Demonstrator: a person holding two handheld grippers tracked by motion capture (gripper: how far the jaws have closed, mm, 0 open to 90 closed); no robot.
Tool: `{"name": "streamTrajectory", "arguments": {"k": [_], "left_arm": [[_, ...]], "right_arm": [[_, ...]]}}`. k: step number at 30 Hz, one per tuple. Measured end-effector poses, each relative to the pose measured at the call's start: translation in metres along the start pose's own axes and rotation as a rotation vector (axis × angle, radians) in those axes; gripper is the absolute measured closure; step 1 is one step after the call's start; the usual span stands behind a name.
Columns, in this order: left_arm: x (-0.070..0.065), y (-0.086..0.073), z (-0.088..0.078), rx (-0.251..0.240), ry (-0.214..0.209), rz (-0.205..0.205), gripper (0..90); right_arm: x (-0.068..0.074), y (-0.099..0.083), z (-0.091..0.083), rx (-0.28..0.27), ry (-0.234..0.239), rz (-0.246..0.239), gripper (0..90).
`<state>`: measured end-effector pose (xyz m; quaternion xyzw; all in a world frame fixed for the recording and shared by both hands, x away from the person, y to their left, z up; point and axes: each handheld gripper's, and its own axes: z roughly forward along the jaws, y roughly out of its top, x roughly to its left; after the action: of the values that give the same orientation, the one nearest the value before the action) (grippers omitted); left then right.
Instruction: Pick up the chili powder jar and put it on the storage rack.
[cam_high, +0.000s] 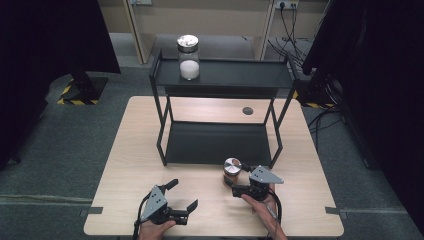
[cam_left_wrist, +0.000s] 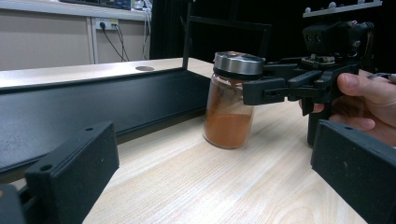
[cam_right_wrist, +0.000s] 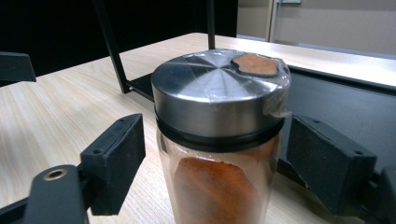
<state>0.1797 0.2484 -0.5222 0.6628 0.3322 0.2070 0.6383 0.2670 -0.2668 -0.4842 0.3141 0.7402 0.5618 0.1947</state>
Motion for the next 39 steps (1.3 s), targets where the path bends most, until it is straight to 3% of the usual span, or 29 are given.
{"name": "streamTrajectory", "arguments": {"k": [16, 19, 23, 27, 39], "left_arm": [[0.0, 0.0, 0.0, 0.001, 0.002, -0.005, 0.6], [0.0, 0.0, 0.0, 0.0, 0.002, -0.005, 0.6], [0.0, 0.0, 0.0, 0.0, 0.002, -0.007, 0.6], [0.0, 0.0, -0.001, 0.0, 0.004, -0.007, 0.6], [0.0, 0.0, -0.001, 0.0, 0.005, -0.006, 0.6]], "right_arm": [[0.002, 0.008, 0.008, 0.036, -0.011, -0.013, 31.1], [0.003, 0.008, 0.007, 0.032, -0.019, -0.035, 31.8], [0.001, 0.008, 0.006, 0.025, -0.003, -0.016, 32.0], [0.003, 0.011, 0.003, 0.016, -0.006, -0.032, 32.0], [0.007, 0.031, -0.013, -0.013, -0.008, -0.061, 32.0]]}}
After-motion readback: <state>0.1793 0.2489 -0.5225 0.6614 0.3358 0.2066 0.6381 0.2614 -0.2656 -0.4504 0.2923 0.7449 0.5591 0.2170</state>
